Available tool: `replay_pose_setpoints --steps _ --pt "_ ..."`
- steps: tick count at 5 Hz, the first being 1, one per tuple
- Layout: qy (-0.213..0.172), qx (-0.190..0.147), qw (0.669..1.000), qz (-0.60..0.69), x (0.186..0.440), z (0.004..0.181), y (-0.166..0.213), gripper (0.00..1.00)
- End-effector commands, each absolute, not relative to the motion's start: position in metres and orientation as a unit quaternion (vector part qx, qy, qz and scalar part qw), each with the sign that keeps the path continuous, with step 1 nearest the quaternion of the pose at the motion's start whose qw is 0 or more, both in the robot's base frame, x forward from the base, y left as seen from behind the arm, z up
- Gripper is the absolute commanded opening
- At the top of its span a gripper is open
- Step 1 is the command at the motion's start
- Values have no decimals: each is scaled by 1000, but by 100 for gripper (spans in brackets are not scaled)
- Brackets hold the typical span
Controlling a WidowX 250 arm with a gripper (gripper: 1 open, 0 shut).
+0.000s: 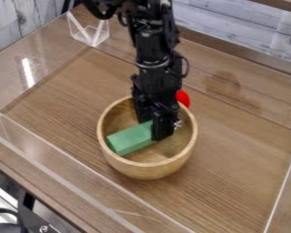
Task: Remove the green stick from the brown bowl and put it on the table
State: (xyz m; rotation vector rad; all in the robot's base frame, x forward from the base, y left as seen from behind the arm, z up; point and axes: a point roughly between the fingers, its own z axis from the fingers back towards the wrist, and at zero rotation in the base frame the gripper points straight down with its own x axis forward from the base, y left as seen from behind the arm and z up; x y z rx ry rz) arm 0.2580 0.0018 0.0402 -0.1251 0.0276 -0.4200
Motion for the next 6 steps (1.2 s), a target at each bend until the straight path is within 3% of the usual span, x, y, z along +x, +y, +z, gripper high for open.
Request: replay_pose_setpoints --steps 1,2,3,4,6 --pt "-20 -47 980 -192 266 72 6 0" --pt "-26 -40 982 -185 262 91 -2 0" --pt "-22 -40 971 -235 250 88 -30 0" --pt "-16 -41 955 -294 240 79 -62 0" --pt "6 -57 941 -334 225 54 -76 0"
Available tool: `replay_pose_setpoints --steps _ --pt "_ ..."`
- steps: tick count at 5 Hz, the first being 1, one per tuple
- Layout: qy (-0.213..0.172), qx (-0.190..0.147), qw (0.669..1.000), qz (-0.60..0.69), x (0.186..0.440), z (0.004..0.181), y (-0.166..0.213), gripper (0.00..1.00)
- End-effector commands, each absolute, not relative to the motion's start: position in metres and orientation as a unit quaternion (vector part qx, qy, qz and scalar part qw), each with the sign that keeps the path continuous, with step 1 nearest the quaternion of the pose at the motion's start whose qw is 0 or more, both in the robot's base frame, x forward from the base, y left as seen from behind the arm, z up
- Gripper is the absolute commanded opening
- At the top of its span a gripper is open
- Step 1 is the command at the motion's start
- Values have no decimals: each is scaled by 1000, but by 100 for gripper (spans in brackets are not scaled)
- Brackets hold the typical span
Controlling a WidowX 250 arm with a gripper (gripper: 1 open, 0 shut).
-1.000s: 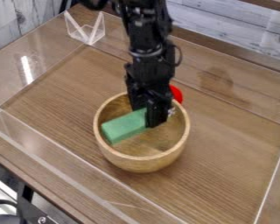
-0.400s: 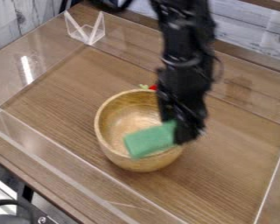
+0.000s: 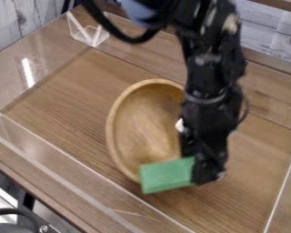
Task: Remove the green stick from the brown bowl and put it on the table
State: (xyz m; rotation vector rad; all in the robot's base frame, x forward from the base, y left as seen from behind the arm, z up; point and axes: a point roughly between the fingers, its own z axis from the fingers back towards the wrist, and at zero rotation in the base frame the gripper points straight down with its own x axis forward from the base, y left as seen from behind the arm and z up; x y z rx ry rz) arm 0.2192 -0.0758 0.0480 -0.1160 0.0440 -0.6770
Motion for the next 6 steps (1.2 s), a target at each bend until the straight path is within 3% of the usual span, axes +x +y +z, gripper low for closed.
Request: replay_pose_setpoints --steps 1,2,5,6 --pt "14 -64 950 -306 224 52 -68 0" --pt "16 -67 958 -278 225 59 -61 0" --pt "35 -71 915 -396 194 61 -77 0" --pt "37 -72 912 -402 198 64 -77 0"
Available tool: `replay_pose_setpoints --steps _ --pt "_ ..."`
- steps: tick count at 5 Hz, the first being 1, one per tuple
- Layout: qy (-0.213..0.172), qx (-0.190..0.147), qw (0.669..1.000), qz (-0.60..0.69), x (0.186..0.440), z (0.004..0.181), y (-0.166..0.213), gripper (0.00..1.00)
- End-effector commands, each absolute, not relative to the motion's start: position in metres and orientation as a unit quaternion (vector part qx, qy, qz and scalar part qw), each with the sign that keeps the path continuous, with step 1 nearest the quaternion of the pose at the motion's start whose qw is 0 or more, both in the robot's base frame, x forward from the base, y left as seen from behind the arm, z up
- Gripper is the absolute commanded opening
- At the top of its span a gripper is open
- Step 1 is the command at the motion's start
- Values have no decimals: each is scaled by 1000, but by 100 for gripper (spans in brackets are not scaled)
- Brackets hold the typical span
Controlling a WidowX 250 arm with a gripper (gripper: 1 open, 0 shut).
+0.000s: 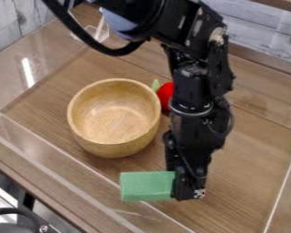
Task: Remove the green stick from the brown bowl and put it on the table
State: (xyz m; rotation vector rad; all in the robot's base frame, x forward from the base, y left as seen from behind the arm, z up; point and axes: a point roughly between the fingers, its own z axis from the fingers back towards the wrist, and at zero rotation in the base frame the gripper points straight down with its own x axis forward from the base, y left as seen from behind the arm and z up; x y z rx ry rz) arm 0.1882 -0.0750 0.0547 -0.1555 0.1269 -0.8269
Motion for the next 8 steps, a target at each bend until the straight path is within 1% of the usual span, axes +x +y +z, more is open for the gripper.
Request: replay_pose_setpoints --steps 1,2,3,5,6,7,8 --pt "40 -75 907 -412 202 66 -78 0" --pt "42 -81 914 -396 203 57 -76 0" --pt "43 -85 921 -379 203 52 -74 0" --pt "50 -87 912 -397 204 58 -80 0" --pt "52 -90 913 -394 207 58 -82 0" --pt "47 -91 917 -385 201 63 -80 100" --pt "39 -94 922 -374 195 70 -77 100"
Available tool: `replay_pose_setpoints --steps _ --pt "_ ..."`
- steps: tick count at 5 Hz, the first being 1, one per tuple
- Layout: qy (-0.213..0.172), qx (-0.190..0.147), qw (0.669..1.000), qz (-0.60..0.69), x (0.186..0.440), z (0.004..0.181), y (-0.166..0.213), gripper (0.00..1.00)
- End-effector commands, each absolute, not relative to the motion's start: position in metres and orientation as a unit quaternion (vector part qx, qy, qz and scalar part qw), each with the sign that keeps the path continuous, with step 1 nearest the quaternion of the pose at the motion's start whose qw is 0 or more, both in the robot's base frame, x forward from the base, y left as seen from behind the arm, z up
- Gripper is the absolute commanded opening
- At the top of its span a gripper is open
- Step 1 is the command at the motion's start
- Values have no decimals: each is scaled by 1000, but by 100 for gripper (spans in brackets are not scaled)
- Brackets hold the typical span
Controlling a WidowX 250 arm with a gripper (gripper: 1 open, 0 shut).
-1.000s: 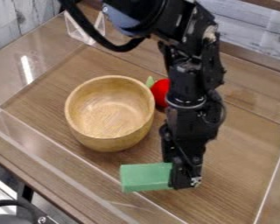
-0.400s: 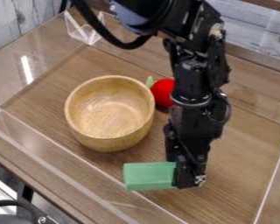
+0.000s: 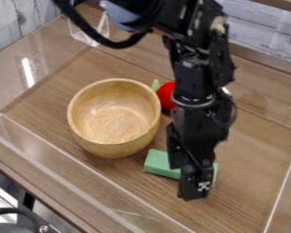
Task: Remove the green stick from the brown bowl and put it on the table
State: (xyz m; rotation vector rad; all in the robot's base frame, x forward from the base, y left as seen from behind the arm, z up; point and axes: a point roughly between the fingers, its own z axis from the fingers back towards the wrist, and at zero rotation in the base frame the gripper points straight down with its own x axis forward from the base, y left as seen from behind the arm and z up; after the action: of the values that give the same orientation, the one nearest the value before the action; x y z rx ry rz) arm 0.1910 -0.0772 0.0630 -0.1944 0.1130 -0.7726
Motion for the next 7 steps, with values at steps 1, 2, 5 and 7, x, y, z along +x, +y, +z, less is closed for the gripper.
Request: replay_pose_setpoints --steps 1,2,5,7 --pt "28 -88 921 -378 195 74 -79 100" --pt "23 -85 919 -385 193 73 -82 100" --pt "0 -82 926 -368 218 107 -82 100" --pt "-30 -63 950 -306 235 132 -70 100"
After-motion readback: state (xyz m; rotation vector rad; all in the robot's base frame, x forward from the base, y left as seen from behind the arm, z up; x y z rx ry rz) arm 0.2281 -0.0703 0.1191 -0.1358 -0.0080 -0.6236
